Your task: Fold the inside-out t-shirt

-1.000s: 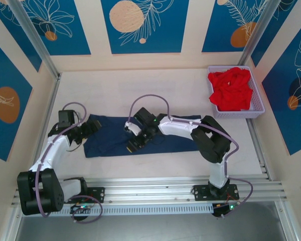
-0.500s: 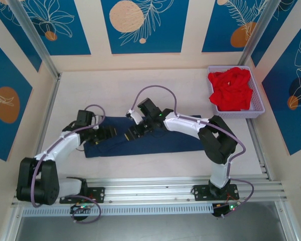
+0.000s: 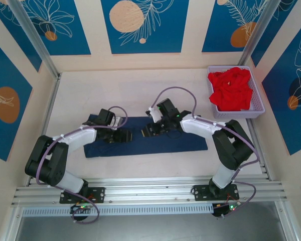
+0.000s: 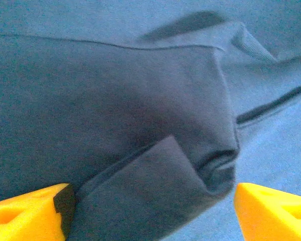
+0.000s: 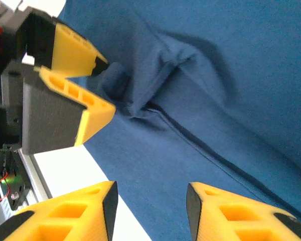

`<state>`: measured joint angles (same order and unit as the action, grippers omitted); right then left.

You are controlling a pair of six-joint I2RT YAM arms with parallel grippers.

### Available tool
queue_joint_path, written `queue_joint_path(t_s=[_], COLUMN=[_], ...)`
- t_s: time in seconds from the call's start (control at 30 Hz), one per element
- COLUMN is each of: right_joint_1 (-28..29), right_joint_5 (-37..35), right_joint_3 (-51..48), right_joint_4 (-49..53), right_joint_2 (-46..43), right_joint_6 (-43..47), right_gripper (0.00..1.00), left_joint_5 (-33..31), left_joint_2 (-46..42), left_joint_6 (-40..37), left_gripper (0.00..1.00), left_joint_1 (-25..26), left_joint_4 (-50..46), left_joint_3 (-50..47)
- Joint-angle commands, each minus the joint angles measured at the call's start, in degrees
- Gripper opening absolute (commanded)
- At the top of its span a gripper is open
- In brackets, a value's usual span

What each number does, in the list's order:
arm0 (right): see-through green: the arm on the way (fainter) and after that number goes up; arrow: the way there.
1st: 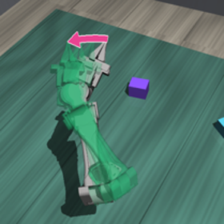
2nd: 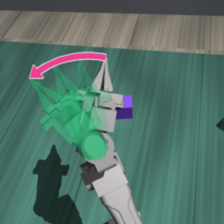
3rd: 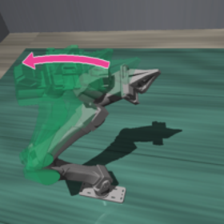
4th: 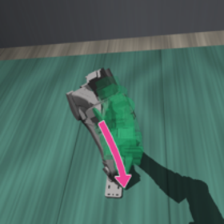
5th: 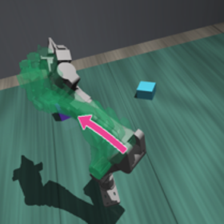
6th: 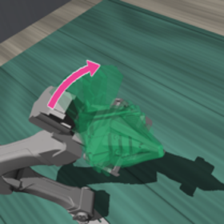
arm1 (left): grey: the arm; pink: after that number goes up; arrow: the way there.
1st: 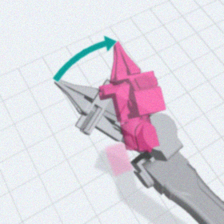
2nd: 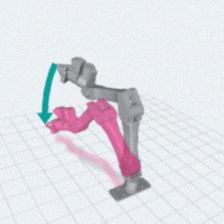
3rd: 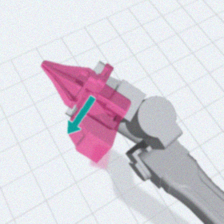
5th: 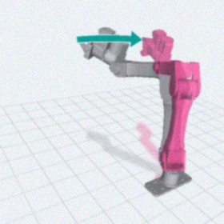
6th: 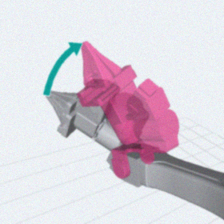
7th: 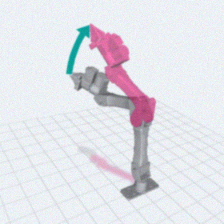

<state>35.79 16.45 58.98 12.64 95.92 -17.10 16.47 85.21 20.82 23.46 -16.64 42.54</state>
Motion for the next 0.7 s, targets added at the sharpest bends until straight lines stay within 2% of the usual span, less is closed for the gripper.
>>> queue_joint_path(t_s=[0.0,0.17,0.47,0.6,0.67], right_joint_1=[-2.6,-5.6,-6.8,-7.1,-7.4], right_joint_5=[-0.1,-0.4,-2.1,-2.8,-3.1], right_joint_3=[-2.1,-3.8,-5.1,-5.5,-5.7], right_joint_4=[-0.2,0.7,2.8,3.4,3.4], right_joint_2=[-3.8,-6.3,-7.7,-8.8,-9.4], right_joint_6=[-0.7,-0.1,0.1,0.3,0.3], right_gripper=[0.43,0.43,0.43,0.43,0.43], left_joint_5=[1.8,5.1,12.6,12.0,8.8], left_joint_2=[-1.9,-5.5,-9.8,-14.7,-18.3], left_joint_6=[-1.6,-0.9,2.0,3.0,4.0], left_gripper=[0.82,0.79,0.75,0.71,0.70], left_joint_1=[2.4,4.8,7.7,7.6,7.4], left_joint_4=[-0.4,-2.8,-7.1,-7.8,-7.5], left_joint_3=[-0.7,-2.3,-3.0,-2.5,-2.3])
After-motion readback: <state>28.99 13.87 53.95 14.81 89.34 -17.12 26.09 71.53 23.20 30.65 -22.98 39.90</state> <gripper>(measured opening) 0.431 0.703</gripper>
